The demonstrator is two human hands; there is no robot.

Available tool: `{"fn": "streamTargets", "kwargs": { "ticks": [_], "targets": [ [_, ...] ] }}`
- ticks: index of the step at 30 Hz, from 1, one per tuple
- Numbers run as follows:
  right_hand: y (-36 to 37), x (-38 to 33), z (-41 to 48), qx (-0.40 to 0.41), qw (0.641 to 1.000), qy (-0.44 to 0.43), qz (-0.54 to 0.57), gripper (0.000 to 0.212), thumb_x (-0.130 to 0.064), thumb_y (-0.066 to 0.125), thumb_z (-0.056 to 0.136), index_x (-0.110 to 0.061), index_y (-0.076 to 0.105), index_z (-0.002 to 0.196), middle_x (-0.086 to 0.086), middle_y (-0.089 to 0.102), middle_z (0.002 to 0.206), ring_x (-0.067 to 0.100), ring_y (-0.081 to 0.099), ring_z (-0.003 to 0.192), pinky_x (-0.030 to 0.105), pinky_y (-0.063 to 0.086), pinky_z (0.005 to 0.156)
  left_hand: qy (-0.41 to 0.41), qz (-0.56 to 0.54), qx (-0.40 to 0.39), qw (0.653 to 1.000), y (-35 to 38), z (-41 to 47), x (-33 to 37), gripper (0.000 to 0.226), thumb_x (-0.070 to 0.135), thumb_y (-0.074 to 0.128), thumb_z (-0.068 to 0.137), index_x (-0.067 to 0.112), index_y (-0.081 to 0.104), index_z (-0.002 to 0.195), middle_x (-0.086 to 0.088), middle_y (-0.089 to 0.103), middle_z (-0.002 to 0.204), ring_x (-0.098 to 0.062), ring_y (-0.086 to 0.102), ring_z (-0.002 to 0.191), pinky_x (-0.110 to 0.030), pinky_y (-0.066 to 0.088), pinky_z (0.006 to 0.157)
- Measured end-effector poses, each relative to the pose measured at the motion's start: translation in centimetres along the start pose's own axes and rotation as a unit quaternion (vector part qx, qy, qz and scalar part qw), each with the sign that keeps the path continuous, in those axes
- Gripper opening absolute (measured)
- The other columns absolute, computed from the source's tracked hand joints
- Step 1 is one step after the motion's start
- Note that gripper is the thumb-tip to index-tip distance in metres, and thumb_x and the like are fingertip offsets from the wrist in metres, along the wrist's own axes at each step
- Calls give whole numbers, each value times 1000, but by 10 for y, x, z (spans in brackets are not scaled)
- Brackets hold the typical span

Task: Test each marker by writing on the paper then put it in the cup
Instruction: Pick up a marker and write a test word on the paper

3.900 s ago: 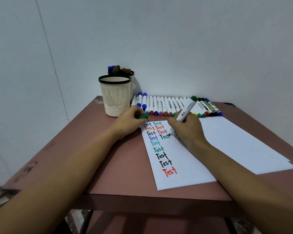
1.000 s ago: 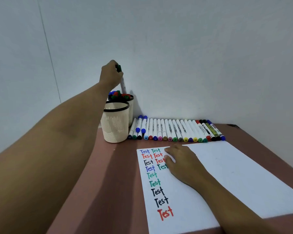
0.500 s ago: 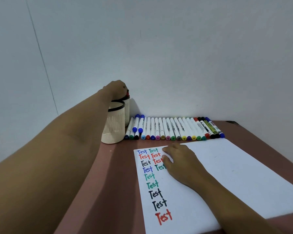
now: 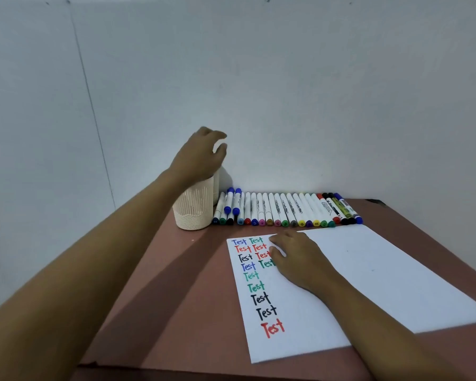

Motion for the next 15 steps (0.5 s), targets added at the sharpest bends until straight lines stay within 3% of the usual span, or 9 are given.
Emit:
{"fn": "streamTargets", "kwargs": {
  "ticks": [3, 5, 10, 15],
  "targets": [
    [-1, -1, -1, 1, 1000, -1, -10, 41, -31, 41, 99, -17, 50, 136, 1, 48, 141, 18, 43, 127, 29, 33, 104, 21, -34, -18, 999, 9, -51, 11, 36, 23, 43, 97, 11, 51, 130, -9, 48, 132, -20, 48, 119, -24, 34, 96],
    [-1, -3, -1, 2, 1000, -4, -21, 41, -31, 40, 99, -16, 50, 136, 2, 49, 139, 19, 44, 125, 30, 34, 103, -1, -24, -82, 996, 36, -82, 4, 36, 24, 42, 97, 12, 50, 130, -7, 47, 134, -19, 46, 120, -20, 31, 93],
    [2, -4, 0, -18, 998, -5, -52, 39, -31, 37, 100, -16, 48, 134, 3, 49, 135, 19, 43, 123, 32, 37, 101, -32, -12, -263, 964, 93, -127, -15, 40, 28, 35, 100, 17, 43, 138, -4, 42, 141, -14, 38, 128, -22, 26, 104],
    [-11, -9, 20, -51, 996, -7, -77, 29, -33, 39, 98, -17, 57, 113, 2, 56, 114, 19, 53, 103, 37, 46, 87, -38, 19, -290, 956, 104, -128, -22, 45, 34, 31, 101, 18, 36, 143, 0, 31, 151, -13, 28, 138, -24, 20, 110]
  ]
}}
Point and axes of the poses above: each hand's wrist, its own z-axis towards the middle knuckle, its own y-axis out of the palm, x = y × z, the point moved 8 cm from there along z, towards the middle knuckle
